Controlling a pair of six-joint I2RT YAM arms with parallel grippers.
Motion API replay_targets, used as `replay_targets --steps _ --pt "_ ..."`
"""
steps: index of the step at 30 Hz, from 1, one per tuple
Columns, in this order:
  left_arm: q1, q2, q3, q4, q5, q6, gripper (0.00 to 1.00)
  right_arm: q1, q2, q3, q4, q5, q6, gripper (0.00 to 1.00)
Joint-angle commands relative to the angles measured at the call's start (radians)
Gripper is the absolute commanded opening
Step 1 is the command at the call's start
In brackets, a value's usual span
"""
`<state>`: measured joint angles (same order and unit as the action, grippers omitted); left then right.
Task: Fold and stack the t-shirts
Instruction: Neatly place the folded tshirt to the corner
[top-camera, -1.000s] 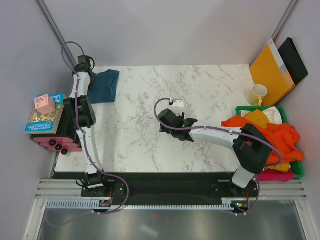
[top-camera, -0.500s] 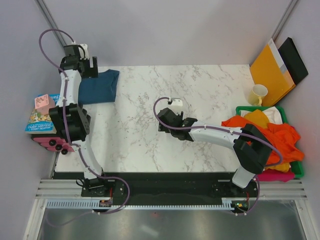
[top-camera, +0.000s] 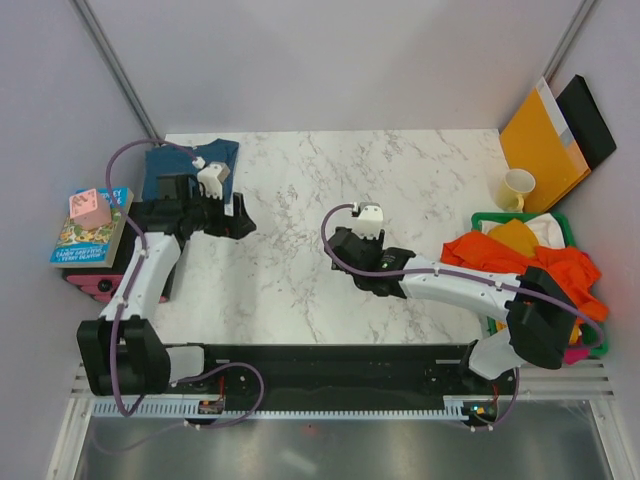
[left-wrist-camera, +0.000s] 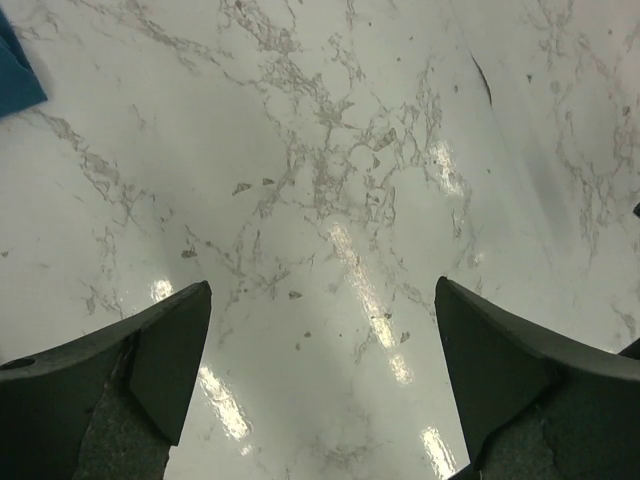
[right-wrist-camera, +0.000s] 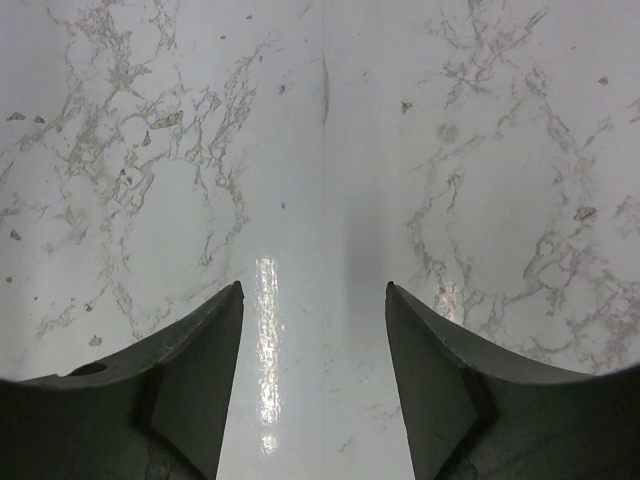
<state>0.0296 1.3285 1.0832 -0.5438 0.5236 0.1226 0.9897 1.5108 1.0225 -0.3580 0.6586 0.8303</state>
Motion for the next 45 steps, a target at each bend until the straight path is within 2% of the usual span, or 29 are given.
replay_targets --steps 1,3,6,8,12,13,14,16,19,20,23,24,28,31,38,42,45 --pt "0.015 -0.097 -0.187 0.333 -0.09 -0.075 0.99 0.047 -0.06 0.022 -0.088 0.13 0.033 0.66" --pt "0.027 -0.095 -0.253 0.422 -0.164 -0.101 1.0 0.056 -0.076 0.039 -0.127 0.159 0.036 0.66" --pt "0.029 -0.112 -0.362 0.644 -0.215 -0.113 1.0 0.073 -0.101 0.053 -0.176 0.191 0.052 0.66" --pt "0.029 -0.126 -0.454 0.81 -0.214 -0.112 1.0 0.086 -0.118 0.054 -0.202 0.2 0.058 0.66" --pt "0.029 -0.135 -0.594 0.99 -0.189 -0.043 1.0 0.11 -0.135 0.082 -0.283 0.243 0.088 0.66" --pt "0.029 -0.135 -0.671 1.039 -0.191 -0.026 1.0 0.113 -0.149 0.085 -0.314 0.256 0.092 0.66" --pt "0.03 -0.14 -0.715 1.179 -0.201 -0.012 1.0 0.116 -0.156 0.087 -0.328 0.262 0.095 0.66" --pt "0.03 -0.15 -0.84 1.353 -0.206 -0.008 1.0 0.127 -0.185 0.083 -0.361 0.277 0.102 0.66" --pt "0.012 -0.1 -0.902 1.566 -0.132 -0.031 1.0 0.132 -0.227 0.07 -0.41 0.294 0.13 0.66" --pt "0.004 -0.103 -0.896 1.541 -0.143 -0.041 1.0 0.132 -0.236 0.065 -0.423 0.294 0.136 0.66" --pt "-0.01 -0.026 -0.919 1.648 -0.191 -0.052 1.0 0.133 -0.267 0.067 -0.456 0.317 0.141 0.66" --pt "-0.011 0.001 -0.939 1.78 -0.198 -0.057 1.0 0.133 -0.27 0.067 -0.464 0.325 0.142 0.66" --pt "-0.059 0.118 -1.019 1.988 -0.197 -0.011 0.99 0.132 -0.296 0.062 -0.501 0.384 0.17 0.66" --pt "-0.06 0.08 -0.975 1.859 -0.217 -0.018 1.0 0.132 -0.302 0.042 -0.5 0.407 0.193 0.66" --pt "-0.06 0.103 -0.905 1.747 -0.302 -0.05 1.0 0.132 -0.236 0.057 -0.475 0.389 0.167 0.68" --pt "-0.06 0.104 -0.861 1.67 -0.448 -0.106 1.0 0.133 -0.201 0.076 -0.452 0.401 0.144 0.69" --pt "-0.06 0.107 -0.852 1.662 -0.445 -0.104 1.0 0.132 -0.179 0.094 -0.437 0.404 0.119 0.69"
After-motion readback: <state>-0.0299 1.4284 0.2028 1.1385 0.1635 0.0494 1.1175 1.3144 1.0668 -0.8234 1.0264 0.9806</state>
